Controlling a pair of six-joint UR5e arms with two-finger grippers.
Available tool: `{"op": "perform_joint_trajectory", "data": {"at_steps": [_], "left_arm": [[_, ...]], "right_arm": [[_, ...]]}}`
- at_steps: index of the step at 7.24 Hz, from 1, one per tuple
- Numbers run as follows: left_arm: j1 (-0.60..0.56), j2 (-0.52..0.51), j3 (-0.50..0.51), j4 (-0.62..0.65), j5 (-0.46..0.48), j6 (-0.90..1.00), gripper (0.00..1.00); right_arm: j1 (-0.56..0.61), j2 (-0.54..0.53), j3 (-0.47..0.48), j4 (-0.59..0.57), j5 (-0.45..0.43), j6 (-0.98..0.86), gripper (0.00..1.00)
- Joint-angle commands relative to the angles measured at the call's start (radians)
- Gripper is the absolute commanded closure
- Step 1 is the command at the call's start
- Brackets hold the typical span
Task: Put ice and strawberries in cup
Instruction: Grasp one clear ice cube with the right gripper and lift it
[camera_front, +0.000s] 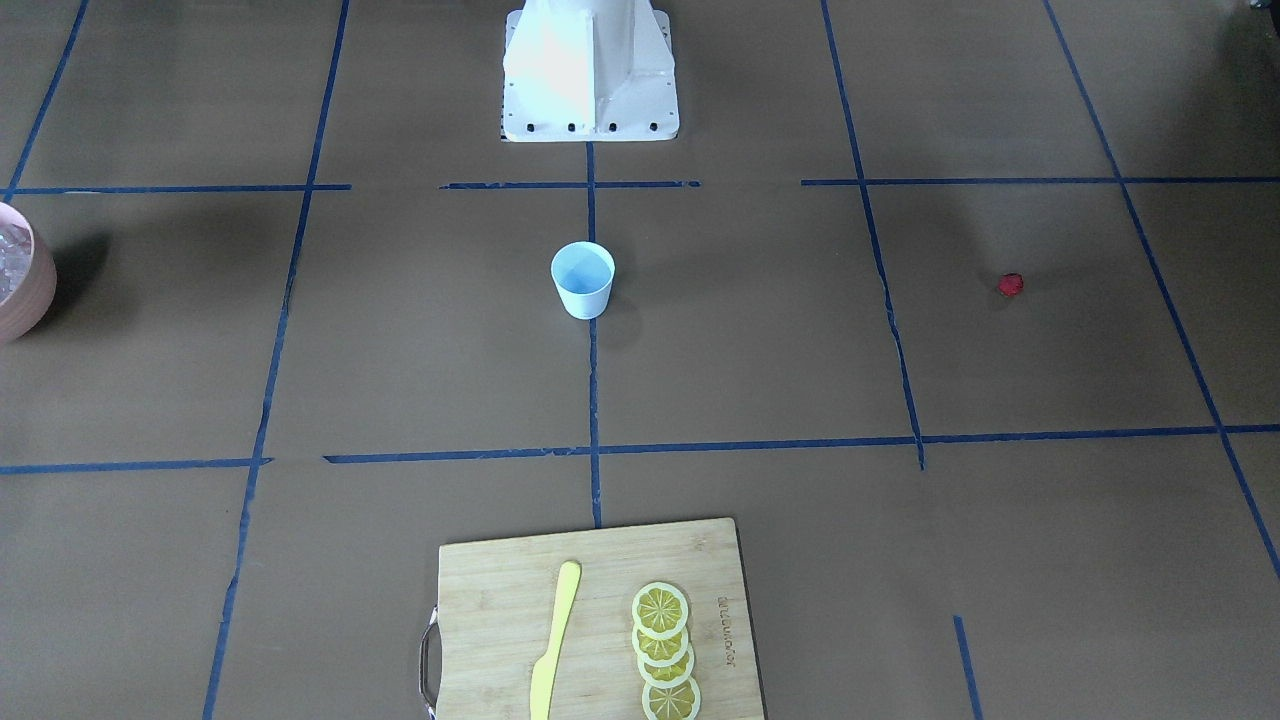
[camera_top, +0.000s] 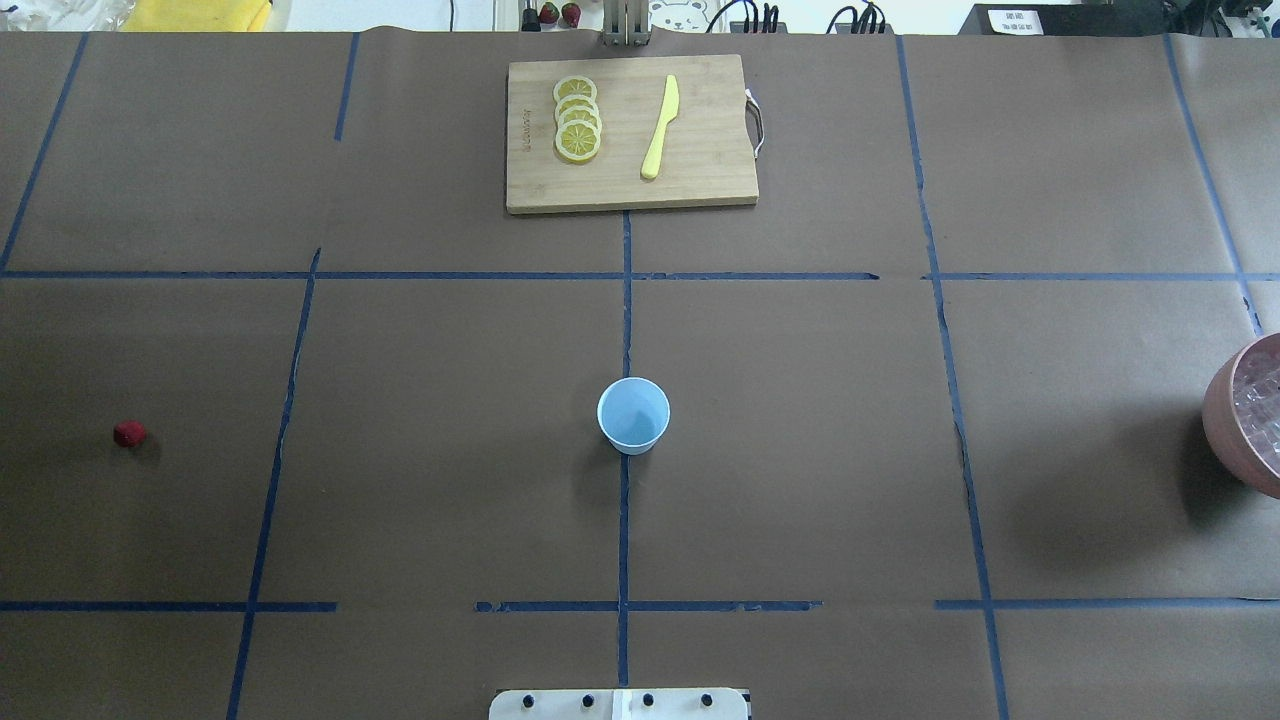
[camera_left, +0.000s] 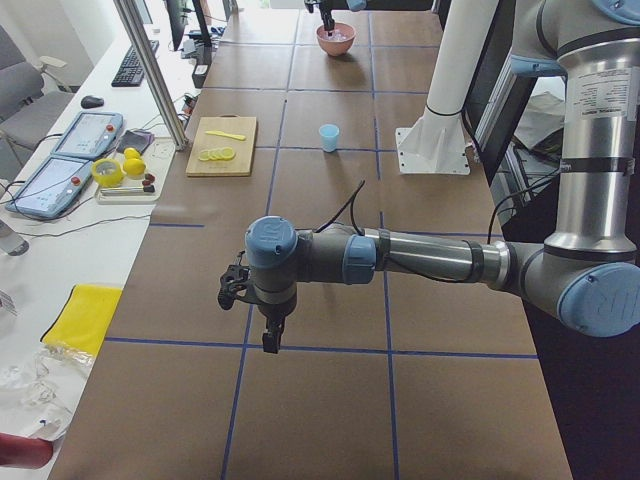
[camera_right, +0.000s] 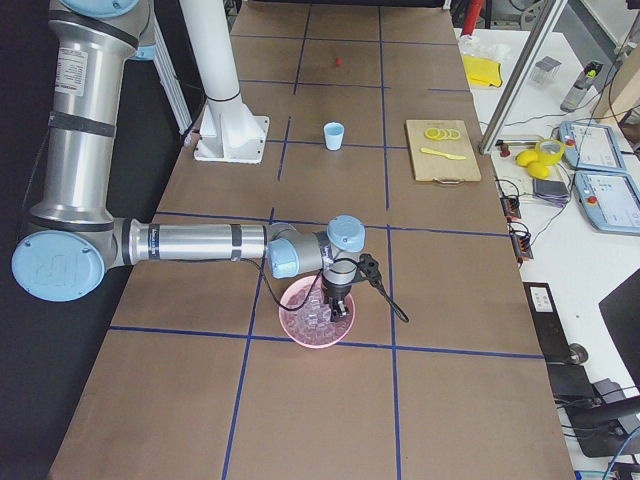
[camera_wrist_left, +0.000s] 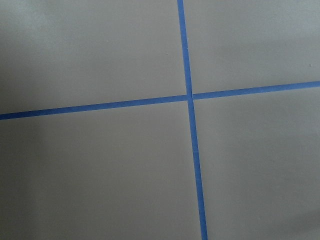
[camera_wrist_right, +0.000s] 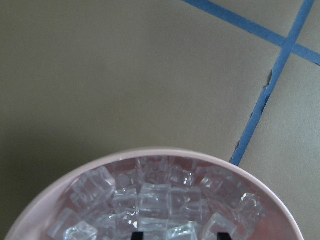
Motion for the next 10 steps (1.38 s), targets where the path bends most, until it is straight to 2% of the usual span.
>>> {"op": "perform_joint_trajectory", "data": {"at_steps": [1,7,8,9,10], "left_arm": [[0.000,0.000,-0.002,0.000,0.000,0.000,0.00],[0.000,0.002,-0.008,0.005,-0.002,0.000,0.00],[0.000,0.002,-0.008,0.006,-0.002,0.000,0.00],[0.000,0.002,-0.010,0.008,-0.002,0.000,0.00],[0.000,0.002,-0.013,0.012,-0.003,-0.002,0.00]], "right_arm": [[-0.003,-0.004,-0.002,0.000,0.000,-0.002,0.43],[-0.010,-0.007,-0.003,-0.003,-0.008,-0.002,0.45],[-0.010,-0.007,-0.003,-0.003,-0.008,0.000,0.64],[-0.009,-0.007,-0.003,-0.005,-0.008,-0.002,0.89],[-0.009,-0.007,0.000,-0.005,-0.008,-0.006,1.00]]}}
